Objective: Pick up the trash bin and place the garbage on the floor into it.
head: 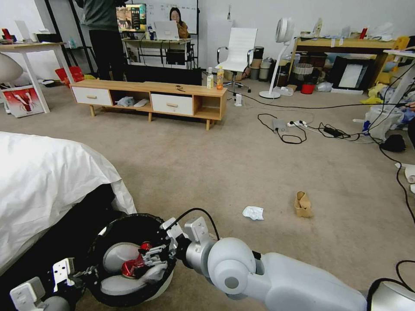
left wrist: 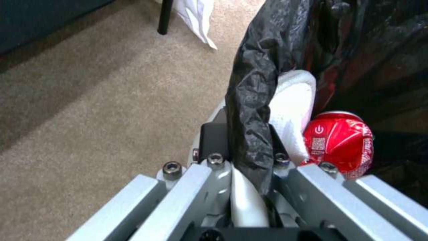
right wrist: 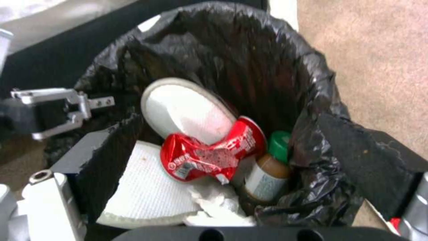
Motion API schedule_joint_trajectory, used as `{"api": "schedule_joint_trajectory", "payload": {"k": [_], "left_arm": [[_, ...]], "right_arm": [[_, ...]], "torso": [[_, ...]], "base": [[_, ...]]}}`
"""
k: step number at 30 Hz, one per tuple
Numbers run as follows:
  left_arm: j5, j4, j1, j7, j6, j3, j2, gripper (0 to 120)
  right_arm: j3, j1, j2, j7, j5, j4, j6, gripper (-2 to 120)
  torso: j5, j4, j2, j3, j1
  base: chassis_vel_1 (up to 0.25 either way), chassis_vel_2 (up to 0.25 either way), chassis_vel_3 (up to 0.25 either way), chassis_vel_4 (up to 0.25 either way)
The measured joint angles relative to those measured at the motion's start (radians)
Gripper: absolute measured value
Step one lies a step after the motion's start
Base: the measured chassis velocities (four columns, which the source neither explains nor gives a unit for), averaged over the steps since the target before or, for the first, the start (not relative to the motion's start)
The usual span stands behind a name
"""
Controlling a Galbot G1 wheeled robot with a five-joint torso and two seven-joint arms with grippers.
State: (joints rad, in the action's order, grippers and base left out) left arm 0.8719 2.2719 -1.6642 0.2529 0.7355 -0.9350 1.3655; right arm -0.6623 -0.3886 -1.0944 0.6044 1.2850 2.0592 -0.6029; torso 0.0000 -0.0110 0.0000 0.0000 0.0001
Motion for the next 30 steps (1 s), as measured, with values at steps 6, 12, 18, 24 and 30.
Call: {"api": "schedule_joint_trajectory", "payload": {"k": [6, 12, 18, 24, 30], "left_arm": [[-0.002, 0.006, -0.004, 0.000, 0.000, -0.001, 0.006, 3], [-0.010, 0.007, -0.009, -0.002, 0.000, 0.001, 0.012, 3], [-0.012, 0.013, -0.014, -0.002, 0.000, -0.002, 0.016, 3], [-0.012, 0.021, -0.020, -0.003, 0.000, -0.016, 0.018, 3], [-0.004, 0.035, -0.036, -0.003, 0.000, -0.048, 0.018, 3]], "right_arm": [[0.018, -0.010, 0.013, 0.004, 0.000, 0.019, 0.000, 100], [0.034, -0.025, 0.025, 0.004, -0.009, 0.026, 0.002, 100], [0.102, -0.030, 0.052, 0.002, -0.013, 0.069, 0.012, 100], [0.235, -0.070, 0.097, -0.052, -0.054, 0.125, 0.083, 100], [0.505, -0.194, 0.162, -0.163, -0.154, 0.194, 0.240, 100]], "torso": [[0.0000, -0.0001, 0.000, 0.000, 0.000], [0.0000, -0.0001, 0.000, 0.000, 0.000], [0.0001, 0.0000, 0.000, 0.000, 0.000], [0.0000, -0.0003, 0.000, 0.000, 0.000], [0.0001, -0.0003, 0.000, 0.000, 0.000]], "base": [[0.000, 0.000, 0.000, 0.000], [0.000, 0.000, 0.000, 0.000], [0.000, 0.000, 0.000, 0.000], [0.000, 0.000, 0.000, 0.000], [0.000, 0.000, 0.000, 0.000]]}}
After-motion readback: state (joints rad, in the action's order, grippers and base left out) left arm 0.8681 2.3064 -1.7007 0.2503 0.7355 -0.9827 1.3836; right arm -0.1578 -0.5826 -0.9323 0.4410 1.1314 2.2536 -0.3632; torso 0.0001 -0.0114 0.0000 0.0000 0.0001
